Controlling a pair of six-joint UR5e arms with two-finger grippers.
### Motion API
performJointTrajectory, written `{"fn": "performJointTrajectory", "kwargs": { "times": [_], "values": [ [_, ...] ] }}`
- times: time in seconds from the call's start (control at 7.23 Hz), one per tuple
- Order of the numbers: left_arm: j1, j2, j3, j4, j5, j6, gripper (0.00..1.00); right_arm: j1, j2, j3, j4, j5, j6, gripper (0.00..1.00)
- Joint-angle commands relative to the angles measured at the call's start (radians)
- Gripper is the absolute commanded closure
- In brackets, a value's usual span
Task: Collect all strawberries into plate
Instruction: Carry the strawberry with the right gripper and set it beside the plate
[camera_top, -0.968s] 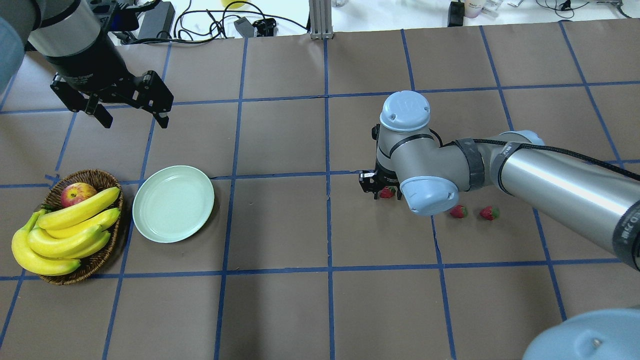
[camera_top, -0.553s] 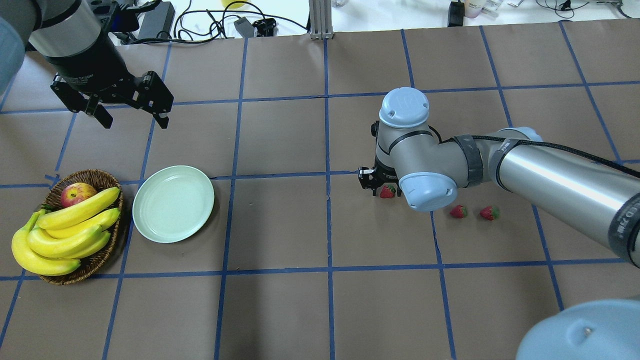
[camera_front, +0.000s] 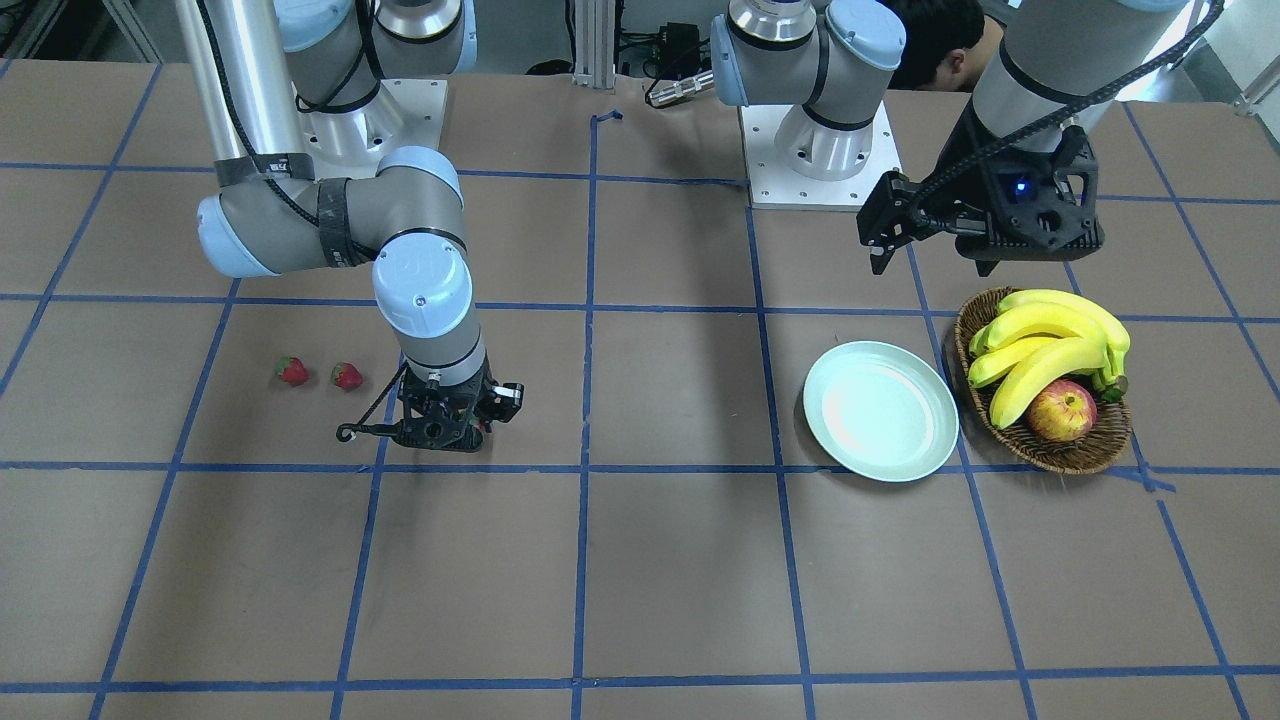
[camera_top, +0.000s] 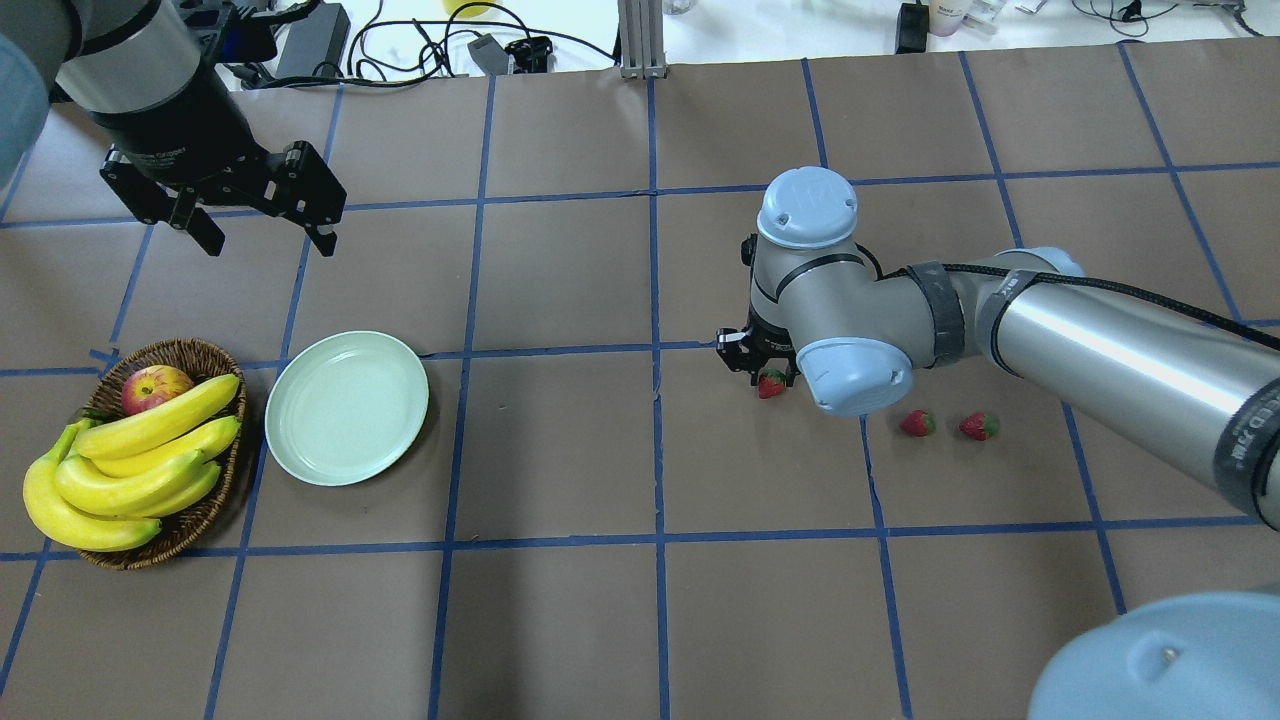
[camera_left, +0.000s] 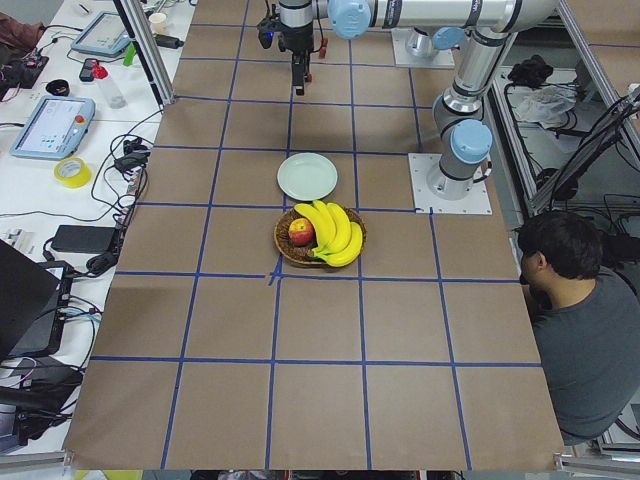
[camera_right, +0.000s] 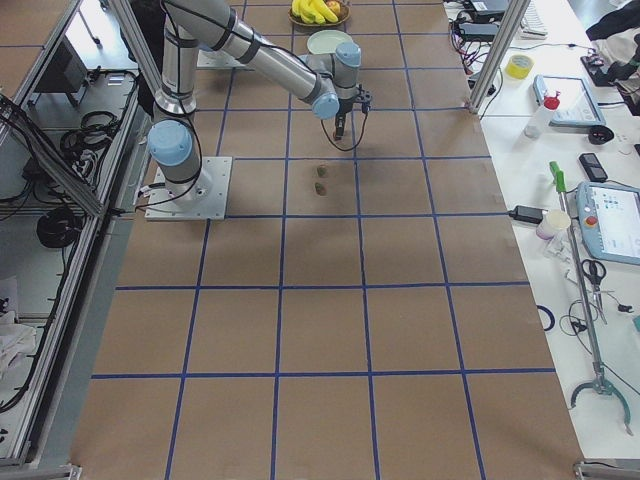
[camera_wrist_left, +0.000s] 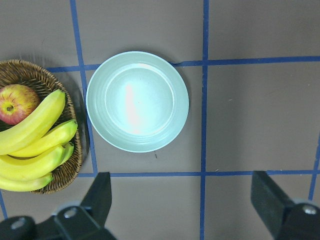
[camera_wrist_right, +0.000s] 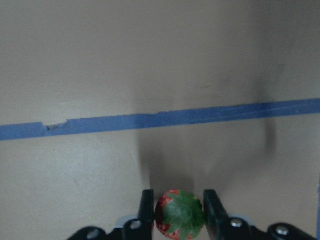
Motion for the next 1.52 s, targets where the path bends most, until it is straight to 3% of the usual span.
{"fn": "performJointTrajectory", "kwargs": {
  "times": [0.0, 0.41, 0.83, 1.24, 1.38],
  "values": [
    [0.002, 0.0, 0.0, 0.002, -0.001, 0.0, 0.0, 0.0, -0.002, -0.005, 0.006, 0.0, 0.003, 0.87],
    [0.0, 0.0, 0.0, 0.002, -0.001, 0.0, 0.0, 0.011, -0.017, -0.101, 0.084, 0.026, 0.109, 0.9],
    [0.0, 0.002, -0.002, 0.002, 0.001, 0.0, 0.0, 0.141, 0.007, -0.149, 0.075, 0.297, 0.253, 0.9],
    [0.0, 0.003, 0.0, 0.002, 0.001, 0.0, 0.0, 0.296, 0.185, -0.317, 0.04, 0.336, 0.36, 0.9],
    [0.0, 0.002, 0.0, 0.002, -0.001, 0.0, 0.0, 0.301, 0.187, -0.318, 0.041, 0.333, 0.362, 0.81]
  ]
}}
